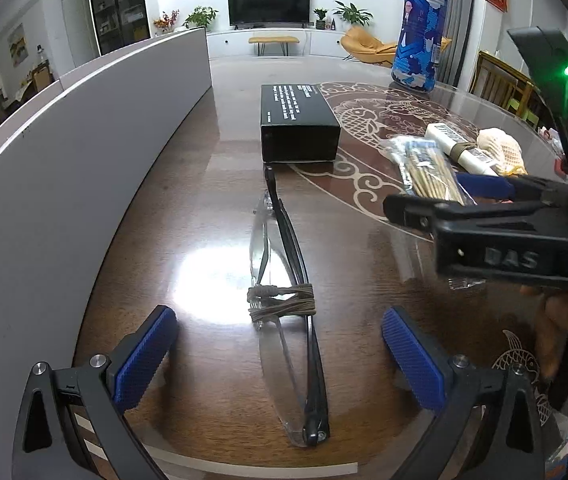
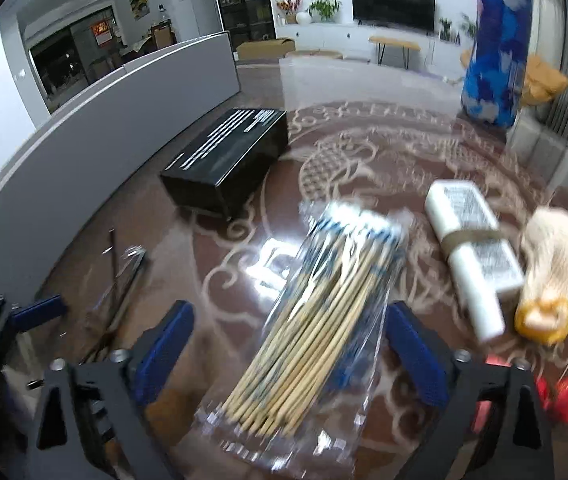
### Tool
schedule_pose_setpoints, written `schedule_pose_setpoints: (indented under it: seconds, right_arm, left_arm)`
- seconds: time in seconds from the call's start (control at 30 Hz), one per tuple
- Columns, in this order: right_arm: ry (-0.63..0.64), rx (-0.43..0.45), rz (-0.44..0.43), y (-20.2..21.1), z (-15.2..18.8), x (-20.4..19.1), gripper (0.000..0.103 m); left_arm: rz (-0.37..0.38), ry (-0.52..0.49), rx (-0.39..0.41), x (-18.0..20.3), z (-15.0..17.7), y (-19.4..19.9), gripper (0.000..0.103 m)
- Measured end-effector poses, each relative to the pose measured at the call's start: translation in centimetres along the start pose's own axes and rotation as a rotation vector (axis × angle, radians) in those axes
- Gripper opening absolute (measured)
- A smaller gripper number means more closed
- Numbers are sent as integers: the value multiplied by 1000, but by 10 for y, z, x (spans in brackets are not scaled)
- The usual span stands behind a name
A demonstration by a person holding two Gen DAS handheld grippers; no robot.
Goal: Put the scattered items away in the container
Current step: 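Grasp the cotton swab pack with the right tool and lift it, then grasp the glasses with the left tool while the right tool holds the swab pack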
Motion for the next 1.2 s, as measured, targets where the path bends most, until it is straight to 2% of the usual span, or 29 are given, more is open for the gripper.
schedule_pose_setpoints:
  seconds: [0.07, 0.17, 0.2, 0.3, 0.43, 0.63, 0.83, 1.1, 1.17, 1.2]
  right_arm:
    - [17, 9, 21, 0, -1, 5, 63]
    - [22, 19, 14, 4, 0, 17, 47]
    - [24, 20, 12, 8, 4, 19, 46]
    - [48, 17, 4, 17, 15, 26, 46]
    - [78, 17, 0, 41, 46, 36, 46]
    - [63, 17, 18, 68, 81, 56, 47]
    - [60, 11, 26, 72, 84, 56, 58]
    - [63, 7, 30, 72, 84, 55, 61]
    - [57, 3, 28, 71, 84, 56, 71]
    - [55, 1, 25, 70, 84, 56, 72]
  left_arm:
    - [0, 0, 0, 0, 0, 0, 103]
    - [1, -2, 0, 0, 0, 0, 103]
    - [2, -3, -1, 0, 0, 1, 103]
    - [3, -3, -1, -1, 0, 1, 103]
    - [2, -3, 0, 0, 0, 1, 103]
    - [2, -3, -1, 0, 0, 1, 103]
    - [2, -3, -1, -1, 0, 0, 103]
    - [3, -3, -1, -1, 0, -1, 103]
    - [7, -5, -5, -1, 0, 0, 103]
    - [13, -10, -14, -1, -1, 0, 103]
Point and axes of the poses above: each gripper's, at about its wrist camera, not at the fingertips, and y roughly against the way its jaws point, x to its right, z to its underside, the point moved 4 cm from there along -y, roughly the way its jaws point, and after that the axes turned 2 degrees about y, right-handed, at the moved point
